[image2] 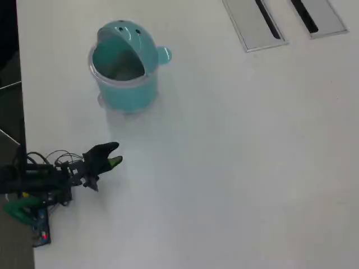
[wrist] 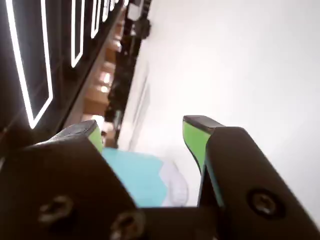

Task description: Grasp RGB lego blocks and put them in the bin one by one.

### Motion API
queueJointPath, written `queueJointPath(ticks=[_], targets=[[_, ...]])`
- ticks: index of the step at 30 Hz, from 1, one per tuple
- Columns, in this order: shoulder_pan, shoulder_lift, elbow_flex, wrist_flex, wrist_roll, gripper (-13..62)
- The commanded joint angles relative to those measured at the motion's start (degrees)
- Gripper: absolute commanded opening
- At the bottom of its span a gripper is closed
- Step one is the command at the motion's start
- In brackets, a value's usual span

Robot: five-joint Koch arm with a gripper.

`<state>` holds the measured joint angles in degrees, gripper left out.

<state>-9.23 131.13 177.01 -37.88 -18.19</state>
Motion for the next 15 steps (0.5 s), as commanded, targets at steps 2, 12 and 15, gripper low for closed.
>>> queueJointPath(ticks=[2, 12, 15], targets=[[0.79, 3.43, 3.87, -8.61, 3.69, 29.8], [4.04, 3.43, 4.66, -3.25, 9.14, 30.1], [4.66, 3.43, 4.66, -0.26, 8.7, 32.6]])
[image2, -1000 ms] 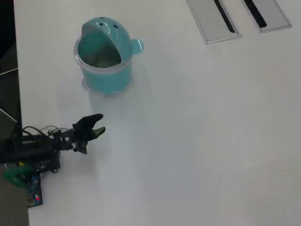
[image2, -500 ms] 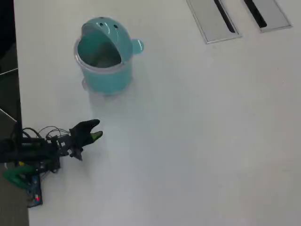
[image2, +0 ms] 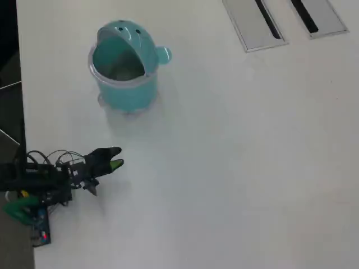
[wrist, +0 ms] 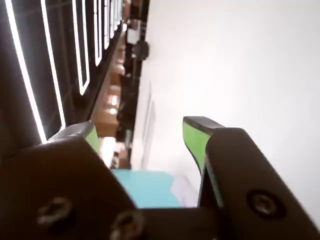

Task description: Grasp RGB lego blocks and put them in the bin one by one.

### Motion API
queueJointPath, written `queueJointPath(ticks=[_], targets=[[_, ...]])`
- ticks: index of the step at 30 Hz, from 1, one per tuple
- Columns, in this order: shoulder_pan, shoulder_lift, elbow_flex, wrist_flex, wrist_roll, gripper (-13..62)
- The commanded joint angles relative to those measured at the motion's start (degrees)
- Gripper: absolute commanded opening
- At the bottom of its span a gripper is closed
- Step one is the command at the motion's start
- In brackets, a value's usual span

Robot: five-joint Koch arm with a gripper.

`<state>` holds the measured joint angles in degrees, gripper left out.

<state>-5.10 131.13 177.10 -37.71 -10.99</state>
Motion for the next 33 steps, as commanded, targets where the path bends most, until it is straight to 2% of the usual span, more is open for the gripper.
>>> queueJointPath(ticks=[1, 16, 33], targets=[[0.79, 3.43, 4.57, 0.97, 1.41, 33.0], [3.16, 3.34, 4.57, 20.21, 1.76, 34.5], [3.16, 3.25, 4.57, 24.79, 2.9, 34.5]])
